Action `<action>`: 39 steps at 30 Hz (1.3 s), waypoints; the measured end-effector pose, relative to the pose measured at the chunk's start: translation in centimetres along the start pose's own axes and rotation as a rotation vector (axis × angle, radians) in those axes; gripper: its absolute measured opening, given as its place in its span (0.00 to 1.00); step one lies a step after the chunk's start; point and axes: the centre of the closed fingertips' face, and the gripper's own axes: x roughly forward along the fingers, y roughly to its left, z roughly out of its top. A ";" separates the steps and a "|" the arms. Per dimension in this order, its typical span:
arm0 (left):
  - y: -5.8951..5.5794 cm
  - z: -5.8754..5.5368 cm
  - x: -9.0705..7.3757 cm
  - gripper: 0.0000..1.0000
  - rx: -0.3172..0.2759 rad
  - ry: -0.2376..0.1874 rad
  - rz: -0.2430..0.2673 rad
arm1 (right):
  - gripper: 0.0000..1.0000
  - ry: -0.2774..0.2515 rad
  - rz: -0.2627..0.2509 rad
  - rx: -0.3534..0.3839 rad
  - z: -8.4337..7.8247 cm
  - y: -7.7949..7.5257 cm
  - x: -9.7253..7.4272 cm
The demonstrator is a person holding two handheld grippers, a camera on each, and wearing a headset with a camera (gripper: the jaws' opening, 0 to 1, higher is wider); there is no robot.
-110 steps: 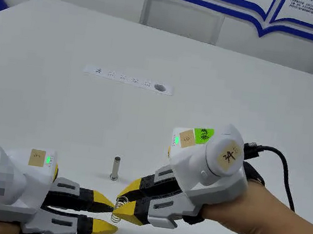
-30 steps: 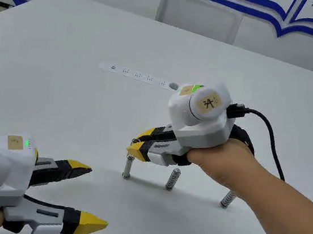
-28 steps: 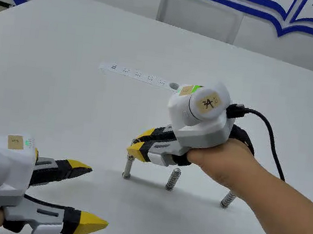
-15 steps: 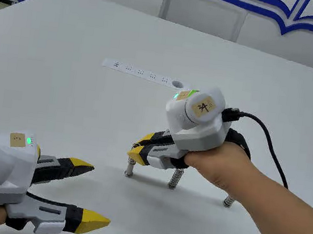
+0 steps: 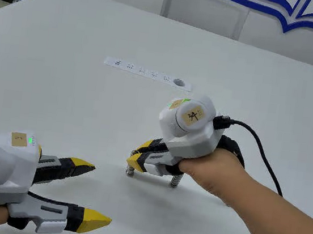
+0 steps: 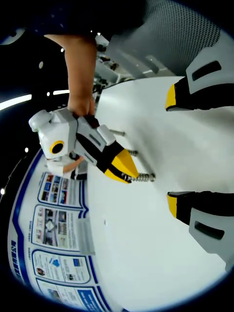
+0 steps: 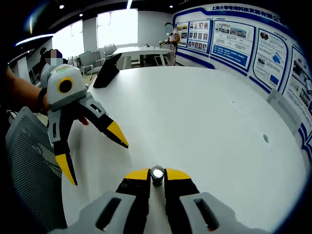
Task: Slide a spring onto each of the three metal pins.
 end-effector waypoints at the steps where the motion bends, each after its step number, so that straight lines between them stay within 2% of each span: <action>1: 0.0 0.0 0.0 0.68 -0.001 0.000 0.001 | 0.12 0.006 0.001 0.004 -0.2 0.1 0.1; 12: 0.2 -0.1 0.0 0.68 -0.010 0.001 0.004 | 0.13 0.029 0.010 0.017 -1.0 0.3 0.4; 23: 0.1 0.0 0.1 0.68 -0.009 0.000 0.000 | 0.14 0.038 0.005 0.026 -1.8 0.5 0.1; 31: 0.0 0.0 0.2 0.68 -0.011 0.005 -0.003 | 0.18 0.044 -0.014 0.032 -2.8 0.5 -0.8; 39: -0.1 0.0 0.1 0.68 -0.011 0.005 -0.002 | 0.19 0.021 -0.032 0.061 -3.6 1.2 -1.9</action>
